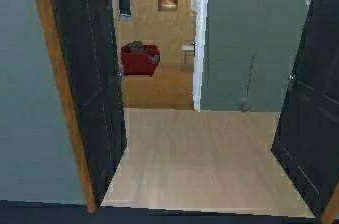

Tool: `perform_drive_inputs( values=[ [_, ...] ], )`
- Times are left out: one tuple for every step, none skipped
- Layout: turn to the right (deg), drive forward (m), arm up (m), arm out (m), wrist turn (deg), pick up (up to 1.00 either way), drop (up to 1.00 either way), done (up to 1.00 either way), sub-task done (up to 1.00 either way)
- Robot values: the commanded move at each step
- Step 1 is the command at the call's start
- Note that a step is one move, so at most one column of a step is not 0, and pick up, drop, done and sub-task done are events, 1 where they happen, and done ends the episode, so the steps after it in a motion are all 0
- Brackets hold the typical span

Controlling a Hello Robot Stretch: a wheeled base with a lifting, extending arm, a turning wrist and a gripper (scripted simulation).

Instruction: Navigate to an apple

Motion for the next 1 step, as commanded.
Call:
perform_drive_inputs(
  values=[
    [0.0,1.00,0.00,0.00,0.0,0.00,0.00,0.00,0.00]
  ],
)
